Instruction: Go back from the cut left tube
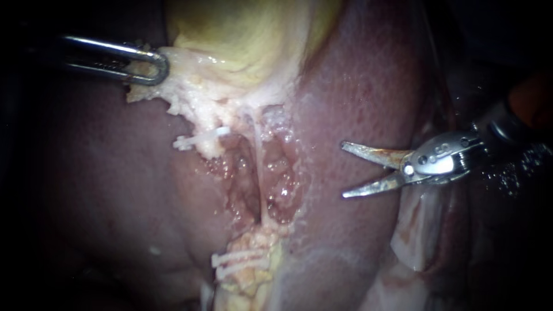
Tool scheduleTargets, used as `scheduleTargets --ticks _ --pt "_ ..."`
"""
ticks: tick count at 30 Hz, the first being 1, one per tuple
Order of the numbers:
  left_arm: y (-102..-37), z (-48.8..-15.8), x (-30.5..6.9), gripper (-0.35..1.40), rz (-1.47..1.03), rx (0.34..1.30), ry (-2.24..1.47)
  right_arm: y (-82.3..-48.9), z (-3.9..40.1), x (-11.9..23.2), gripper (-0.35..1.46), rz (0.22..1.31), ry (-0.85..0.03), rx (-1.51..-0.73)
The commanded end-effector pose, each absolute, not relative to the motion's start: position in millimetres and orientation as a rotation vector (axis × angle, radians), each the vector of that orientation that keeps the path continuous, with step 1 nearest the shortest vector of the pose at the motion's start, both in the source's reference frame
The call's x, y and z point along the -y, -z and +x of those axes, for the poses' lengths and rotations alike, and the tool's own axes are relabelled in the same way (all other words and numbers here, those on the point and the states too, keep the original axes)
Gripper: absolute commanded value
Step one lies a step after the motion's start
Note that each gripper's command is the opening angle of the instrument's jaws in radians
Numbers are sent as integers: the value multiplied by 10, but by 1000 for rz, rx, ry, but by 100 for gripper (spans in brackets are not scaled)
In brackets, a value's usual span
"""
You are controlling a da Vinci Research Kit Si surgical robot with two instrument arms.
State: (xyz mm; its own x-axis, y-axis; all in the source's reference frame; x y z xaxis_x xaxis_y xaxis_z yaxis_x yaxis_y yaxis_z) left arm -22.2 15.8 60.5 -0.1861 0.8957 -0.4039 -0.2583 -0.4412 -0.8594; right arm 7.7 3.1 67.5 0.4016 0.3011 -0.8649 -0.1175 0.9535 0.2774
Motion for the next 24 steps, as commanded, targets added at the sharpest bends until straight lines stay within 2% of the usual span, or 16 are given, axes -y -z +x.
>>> scheduleTargets --ticks 1,13,24 --pt "-609 -224 -157 -35 -1221 827 -1755 -675 77 -31 145 183 -267 -1129" --pt "-660 -248 -144 -35 -1202 850 -1766 -675 76 -31 145 183 -267 -1129" --pt "-660 -249 -141 -35 -1200 853 -1769 -675 78 -30 145 190 -263 -1133"
